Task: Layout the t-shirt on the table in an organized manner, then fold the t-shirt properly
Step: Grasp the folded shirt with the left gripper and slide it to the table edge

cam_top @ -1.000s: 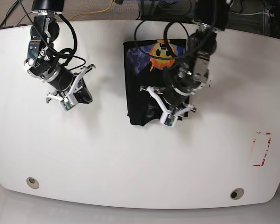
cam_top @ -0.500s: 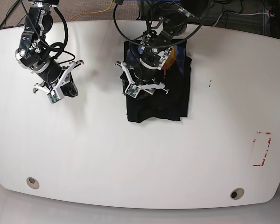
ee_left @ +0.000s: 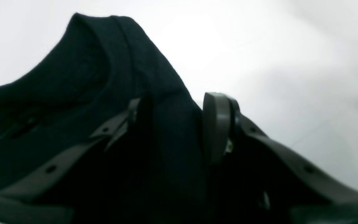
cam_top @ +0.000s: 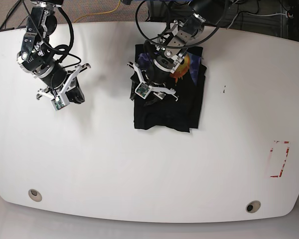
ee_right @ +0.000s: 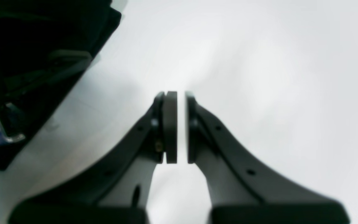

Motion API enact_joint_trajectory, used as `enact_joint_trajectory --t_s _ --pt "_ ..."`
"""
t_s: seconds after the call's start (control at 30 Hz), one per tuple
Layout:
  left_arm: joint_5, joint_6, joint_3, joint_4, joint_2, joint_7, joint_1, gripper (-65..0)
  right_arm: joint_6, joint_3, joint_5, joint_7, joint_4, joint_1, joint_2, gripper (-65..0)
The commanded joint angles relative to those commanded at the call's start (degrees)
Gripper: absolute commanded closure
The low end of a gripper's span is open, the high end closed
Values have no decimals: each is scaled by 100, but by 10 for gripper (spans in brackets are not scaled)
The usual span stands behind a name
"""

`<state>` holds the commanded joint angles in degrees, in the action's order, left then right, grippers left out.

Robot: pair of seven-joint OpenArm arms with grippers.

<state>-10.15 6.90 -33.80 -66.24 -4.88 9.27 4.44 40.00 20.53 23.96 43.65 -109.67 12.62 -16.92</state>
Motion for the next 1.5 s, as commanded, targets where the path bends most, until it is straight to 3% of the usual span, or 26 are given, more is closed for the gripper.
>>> enact_joint_trajectory --t_s 0.2,0.37,0.5,0.8,0.93,1.03,1.2,1.5 --pt "967 -422 9 -9 -888 -9 -35 -244 0 9 -9 0 0 -18 202 -40" --pt "1591 -484 9 -176 -1626 -9 -18 -244 0 -9 -9 0 -9 0 264 -40" --pt "1943 -677 9 -387 -2189 -9 0 -244 0 -26 -9 0 0 0 273 -40" --pt "2585 -1829 176 -352 -3218 -9 53 -244 0 -26 -9 0 -18 9 273 -40" --pt "2699 -2295 659 -343 -3490 -9 211 -244 0 -18 -9 0 -18 9 273 -40" --pt "2664 -2593 1152 -299 -3525 -9 334 -244 0 -18 -9 0 -18 9 273 -40" --pt "2655 -3314 2040 53 -3552 -9 378 -244 0 -35 -9 0 -26 9 281 -40" --pt "2655 -4062 3262 475 -3560 9 255 -244 0 -35 0 9 -105 18 281 -40"
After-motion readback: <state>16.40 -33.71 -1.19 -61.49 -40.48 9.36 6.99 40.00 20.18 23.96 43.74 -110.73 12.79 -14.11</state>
